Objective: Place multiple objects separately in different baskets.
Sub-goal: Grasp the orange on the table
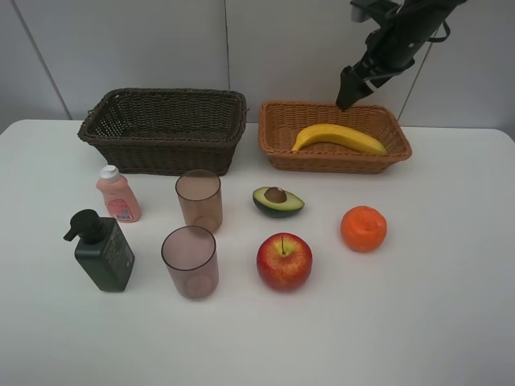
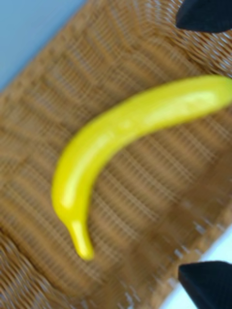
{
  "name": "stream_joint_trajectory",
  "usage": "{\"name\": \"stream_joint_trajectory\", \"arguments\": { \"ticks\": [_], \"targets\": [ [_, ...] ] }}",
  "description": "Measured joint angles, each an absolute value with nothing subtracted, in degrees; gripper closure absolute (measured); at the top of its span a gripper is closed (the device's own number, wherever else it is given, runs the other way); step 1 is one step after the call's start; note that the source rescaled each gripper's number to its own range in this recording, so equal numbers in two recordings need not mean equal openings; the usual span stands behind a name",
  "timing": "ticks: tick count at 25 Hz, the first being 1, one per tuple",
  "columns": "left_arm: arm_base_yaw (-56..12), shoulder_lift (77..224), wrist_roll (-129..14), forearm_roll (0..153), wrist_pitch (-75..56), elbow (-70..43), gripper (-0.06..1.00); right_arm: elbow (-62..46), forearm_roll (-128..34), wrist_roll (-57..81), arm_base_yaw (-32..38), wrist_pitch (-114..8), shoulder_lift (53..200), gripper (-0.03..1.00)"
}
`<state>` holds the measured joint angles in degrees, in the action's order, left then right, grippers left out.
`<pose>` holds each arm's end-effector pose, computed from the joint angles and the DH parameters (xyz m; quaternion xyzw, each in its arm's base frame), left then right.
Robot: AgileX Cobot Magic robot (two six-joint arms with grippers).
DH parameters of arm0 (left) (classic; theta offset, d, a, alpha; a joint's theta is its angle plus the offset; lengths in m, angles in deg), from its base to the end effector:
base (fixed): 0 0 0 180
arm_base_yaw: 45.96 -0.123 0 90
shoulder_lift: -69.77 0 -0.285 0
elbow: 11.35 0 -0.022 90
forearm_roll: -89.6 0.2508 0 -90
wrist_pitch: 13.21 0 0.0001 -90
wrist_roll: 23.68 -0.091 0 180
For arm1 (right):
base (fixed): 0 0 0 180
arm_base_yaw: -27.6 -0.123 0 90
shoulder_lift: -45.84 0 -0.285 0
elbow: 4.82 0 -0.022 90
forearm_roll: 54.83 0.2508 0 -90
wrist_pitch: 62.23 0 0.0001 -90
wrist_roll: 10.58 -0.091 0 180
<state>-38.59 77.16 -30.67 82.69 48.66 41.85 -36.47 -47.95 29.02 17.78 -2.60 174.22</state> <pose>0.0002 -0.0098 0.2536 0.1100 0.8680 -0.0619 0.4802 0.4566 0.0886 0.2560 -0.3911 0.8956 0.0024 0.2122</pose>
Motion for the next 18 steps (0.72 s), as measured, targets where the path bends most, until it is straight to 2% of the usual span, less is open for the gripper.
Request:
{"name": "stream_joint_trajectory", "arguments": {
  "ticks": [10, 18],
  "targets": [
    [-38.6, 77.2, -30.7, 82.7, 48.7, 41.9, -0.03, -35.4, -54.4, 16.7, 13.4, 6.3, 171.2, -0.03],
    [-38.6, 77.2, -30.7, 82.7, 48.7, 41.9, -0.03, -18.8, -54.3, 15.7, 11.8, -2.5, 164.2, -0.03]
  ]
}}
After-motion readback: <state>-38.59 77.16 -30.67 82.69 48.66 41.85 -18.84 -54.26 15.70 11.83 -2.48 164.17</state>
